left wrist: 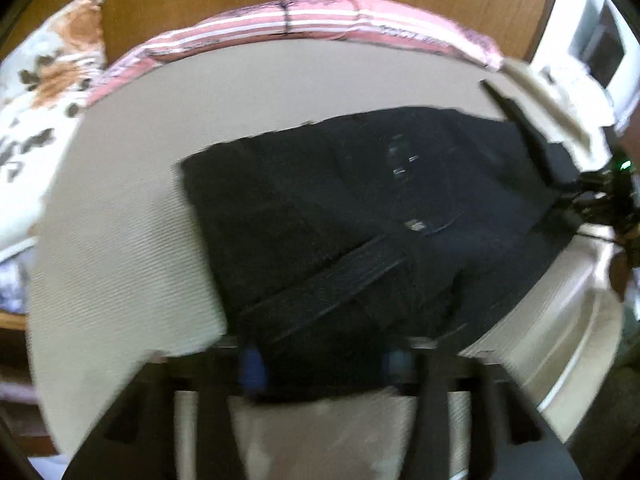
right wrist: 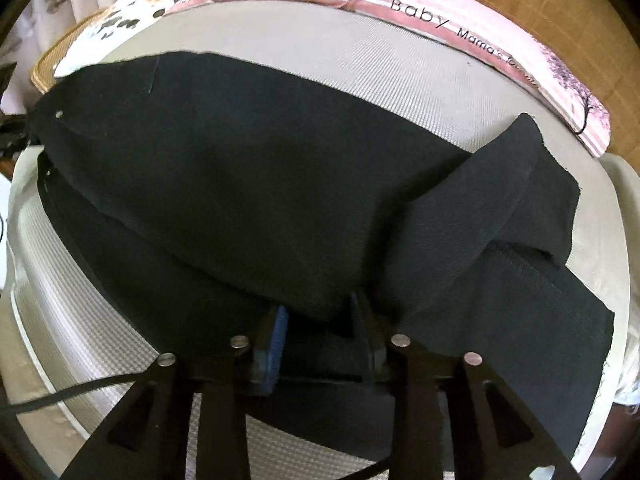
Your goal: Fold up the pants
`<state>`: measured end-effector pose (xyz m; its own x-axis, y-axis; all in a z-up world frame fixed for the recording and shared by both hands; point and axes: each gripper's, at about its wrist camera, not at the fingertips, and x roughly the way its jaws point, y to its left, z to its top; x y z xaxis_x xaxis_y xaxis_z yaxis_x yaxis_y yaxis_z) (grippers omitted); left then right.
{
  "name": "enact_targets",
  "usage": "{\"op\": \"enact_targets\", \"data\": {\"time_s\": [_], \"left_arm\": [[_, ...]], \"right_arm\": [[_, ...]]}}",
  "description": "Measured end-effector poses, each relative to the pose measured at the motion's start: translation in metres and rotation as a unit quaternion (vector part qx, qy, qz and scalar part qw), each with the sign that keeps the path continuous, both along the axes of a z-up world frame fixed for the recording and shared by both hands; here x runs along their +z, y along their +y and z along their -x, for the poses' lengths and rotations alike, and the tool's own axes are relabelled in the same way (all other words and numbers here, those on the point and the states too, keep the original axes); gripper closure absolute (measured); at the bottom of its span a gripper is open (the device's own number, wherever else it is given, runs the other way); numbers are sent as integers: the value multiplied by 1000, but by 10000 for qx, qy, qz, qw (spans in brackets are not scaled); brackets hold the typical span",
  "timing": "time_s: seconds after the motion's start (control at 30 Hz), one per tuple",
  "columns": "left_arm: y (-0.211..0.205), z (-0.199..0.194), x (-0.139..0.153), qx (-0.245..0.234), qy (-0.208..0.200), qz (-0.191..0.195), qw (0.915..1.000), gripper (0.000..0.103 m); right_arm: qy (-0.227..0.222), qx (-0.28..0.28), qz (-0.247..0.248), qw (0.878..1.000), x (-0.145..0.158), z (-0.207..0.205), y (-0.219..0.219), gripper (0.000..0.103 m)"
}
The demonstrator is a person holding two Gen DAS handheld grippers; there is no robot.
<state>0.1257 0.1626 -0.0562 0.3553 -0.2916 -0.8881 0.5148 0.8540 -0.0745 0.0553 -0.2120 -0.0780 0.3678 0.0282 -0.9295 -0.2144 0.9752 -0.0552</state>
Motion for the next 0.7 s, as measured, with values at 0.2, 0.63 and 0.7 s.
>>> {"op": "enact_targets", "data": {"time_s": [0.2, 0.63, 0.7], "left_arm": [[32, 12, 12, 901, 52, 65, 9959, 26], [45, 22, -22, 3180, 1943, 2408, 8962, 35], [46, 17, -26, 3415, 1925, 2514, 8849, 37]], "right_arm": [[-200, -124, -233, 9995, 16, 7, 1, 62], [-233, -1448, -1478, 9781, 23, 31, -51, 52], [-183, -1783, -1647, 9699, 16, 33, -65, 52]]}}
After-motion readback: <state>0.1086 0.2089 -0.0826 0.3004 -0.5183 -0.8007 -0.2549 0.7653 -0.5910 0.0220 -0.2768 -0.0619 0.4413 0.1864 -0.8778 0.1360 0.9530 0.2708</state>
